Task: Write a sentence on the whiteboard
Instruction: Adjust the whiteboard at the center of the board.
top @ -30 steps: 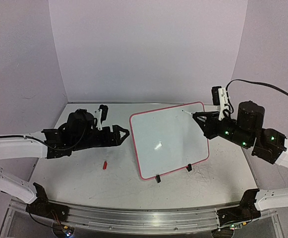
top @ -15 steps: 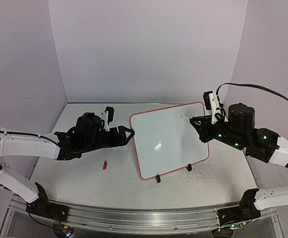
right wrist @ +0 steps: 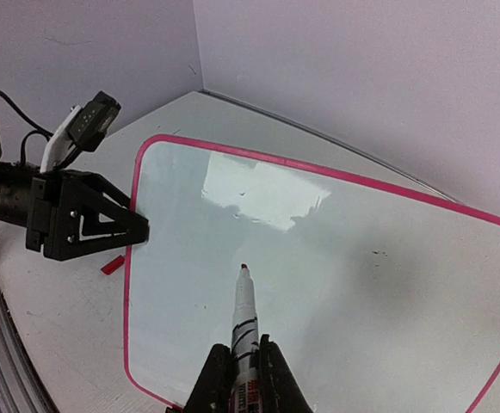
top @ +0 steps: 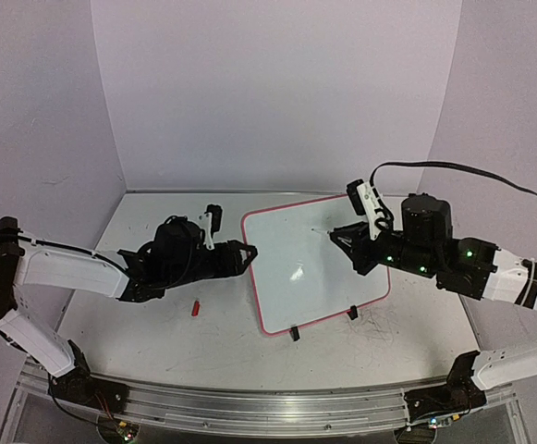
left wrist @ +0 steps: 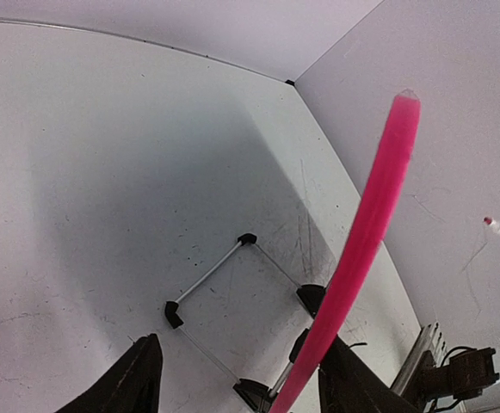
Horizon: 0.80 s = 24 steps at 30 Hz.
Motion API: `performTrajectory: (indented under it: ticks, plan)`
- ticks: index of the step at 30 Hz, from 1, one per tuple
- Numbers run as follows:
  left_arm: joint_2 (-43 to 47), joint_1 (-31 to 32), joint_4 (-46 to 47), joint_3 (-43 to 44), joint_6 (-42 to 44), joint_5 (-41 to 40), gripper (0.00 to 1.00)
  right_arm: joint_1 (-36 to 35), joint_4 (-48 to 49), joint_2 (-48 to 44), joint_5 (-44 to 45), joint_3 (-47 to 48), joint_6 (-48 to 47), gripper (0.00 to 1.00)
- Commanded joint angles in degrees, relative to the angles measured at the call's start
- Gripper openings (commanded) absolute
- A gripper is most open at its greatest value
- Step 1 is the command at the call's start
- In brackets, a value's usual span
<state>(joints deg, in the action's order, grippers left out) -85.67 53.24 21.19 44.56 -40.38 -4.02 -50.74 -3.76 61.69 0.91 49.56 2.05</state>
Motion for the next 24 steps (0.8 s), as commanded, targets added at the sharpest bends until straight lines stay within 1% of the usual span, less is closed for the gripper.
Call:
performTrajectory:
  ticks: [1,6,7,11,14,19,24]
  plan:
    - [-0.3,-0.9,4.5,1.3,1.1,0.6,0.58,-0.7,5.0,1.0,-4.8,0.5,-3.7,0.00]
    - [1.6,-3.3,5.6,-0.2,1.5,2.3,0.55,-1.0,7.4,4.1,-7.4,0.9,-4.8,0.00]
    - [2.0,-4.0,6.2,-0.5,1.4,3.5,0.55,-1.1,7.8,4.8,-7.8,1.2,-5.0,0.00]
    - [1.1,-5.8,10.4,0.1,2.7,13.6,0.57,-1.6,9.8,8.5,-8.2,2.8,-5.7,0.00]
    - [0.1,-5.8,12.0,1.1,3.7,16.8,0.56,-2.1,11.1,10.6,-8.4,3.6,-6.2,0.00]
    - [0.8,-6.5,12.5,0.3,4.2,16.1,0.48,-3.3,13.3,12.9,-8.1,4.0,-6.7,0.00]
    - [1.1,-7.1,12.6,0.0,5.2,16.6,0.37,-4.8,14.1,14.2,-6.4,4.7,-7.6,0.00]
